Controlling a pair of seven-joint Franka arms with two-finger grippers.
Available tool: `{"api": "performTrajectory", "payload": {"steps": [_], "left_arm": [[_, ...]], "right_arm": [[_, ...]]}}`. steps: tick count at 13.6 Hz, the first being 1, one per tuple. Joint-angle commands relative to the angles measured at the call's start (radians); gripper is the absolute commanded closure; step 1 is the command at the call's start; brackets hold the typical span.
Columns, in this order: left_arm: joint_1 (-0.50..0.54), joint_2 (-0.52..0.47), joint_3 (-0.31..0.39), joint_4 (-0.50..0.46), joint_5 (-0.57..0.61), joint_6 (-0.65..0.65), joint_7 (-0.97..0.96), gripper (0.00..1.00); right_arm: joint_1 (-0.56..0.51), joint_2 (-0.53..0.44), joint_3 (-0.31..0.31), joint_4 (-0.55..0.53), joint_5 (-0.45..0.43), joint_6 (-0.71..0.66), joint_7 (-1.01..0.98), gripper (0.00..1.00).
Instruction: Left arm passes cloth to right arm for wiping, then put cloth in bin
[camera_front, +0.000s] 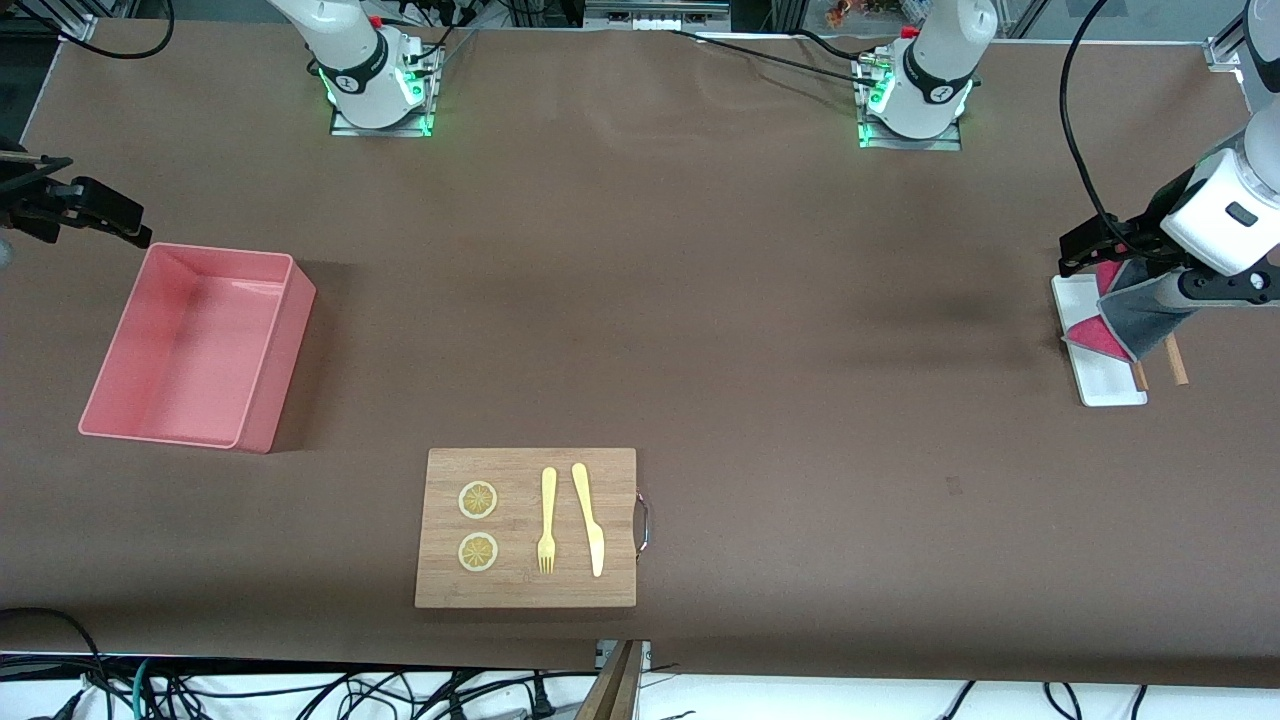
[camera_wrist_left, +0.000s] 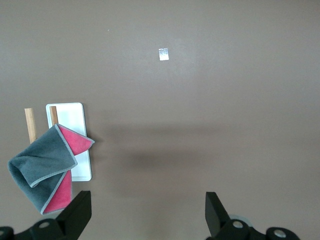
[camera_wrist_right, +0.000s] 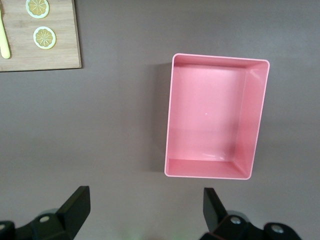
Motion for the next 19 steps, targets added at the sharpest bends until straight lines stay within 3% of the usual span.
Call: {"api": "performTrajectory", "payload": {"steps": [1, 11, 19], "left_arm": [[0.010, 0.020, -0.003, 0.037, -0.008, -0.019, -0.004, 0.00], [0.016, 0.021, -0.002, 0.057, -0.011, -0.033, 0.002, 0.00], [0.013, 0.000, -0.011, 0.052, -0.017, -0.135, 0.000, 0.00]], "right_arm": [[-0.014, -0.005, 0.002, -0.001, 0.020, -0.006, -0.015, 0.00], [-0.018, -0.005, 0.002, -0.001, 0.020, -0.006, -0.015, 0.00], [-0.018, -0.005, 0.002, -0.001, 0.020, -0.006, -0.015, 0.00]]}}
